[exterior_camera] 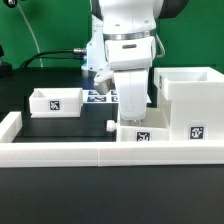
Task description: Assemble drawer
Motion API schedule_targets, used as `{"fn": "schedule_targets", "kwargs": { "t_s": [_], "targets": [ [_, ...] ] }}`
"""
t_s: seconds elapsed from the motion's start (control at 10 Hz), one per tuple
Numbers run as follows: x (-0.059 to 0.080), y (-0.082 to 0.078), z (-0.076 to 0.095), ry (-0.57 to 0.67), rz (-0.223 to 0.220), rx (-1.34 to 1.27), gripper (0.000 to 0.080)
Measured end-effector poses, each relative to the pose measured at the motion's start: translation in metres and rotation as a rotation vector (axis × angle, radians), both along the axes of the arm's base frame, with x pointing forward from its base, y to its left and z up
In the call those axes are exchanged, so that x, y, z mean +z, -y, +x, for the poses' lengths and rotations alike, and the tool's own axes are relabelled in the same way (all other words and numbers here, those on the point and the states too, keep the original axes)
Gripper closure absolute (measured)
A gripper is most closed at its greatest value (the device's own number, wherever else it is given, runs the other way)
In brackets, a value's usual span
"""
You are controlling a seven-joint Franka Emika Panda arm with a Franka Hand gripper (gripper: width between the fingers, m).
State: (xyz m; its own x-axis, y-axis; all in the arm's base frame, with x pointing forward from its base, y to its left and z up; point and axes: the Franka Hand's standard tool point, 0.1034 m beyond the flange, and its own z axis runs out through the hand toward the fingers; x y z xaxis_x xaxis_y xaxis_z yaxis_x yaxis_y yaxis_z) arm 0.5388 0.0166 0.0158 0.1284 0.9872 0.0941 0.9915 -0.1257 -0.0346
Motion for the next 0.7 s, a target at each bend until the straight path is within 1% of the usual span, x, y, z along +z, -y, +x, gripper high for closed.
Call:
{"fn": "schedule_targets", "kwargs": {
  "t_s": [0.4, 0.7],
  "targets": [
    [-0.0007, 0.0011, -0.0011, -0.001, 0.000, 0.014, 0.0758],
    [-0.0001, -0.0030, -0.0028, 0.002, -0.002, 0.025, 0.0758]
  ]
}}
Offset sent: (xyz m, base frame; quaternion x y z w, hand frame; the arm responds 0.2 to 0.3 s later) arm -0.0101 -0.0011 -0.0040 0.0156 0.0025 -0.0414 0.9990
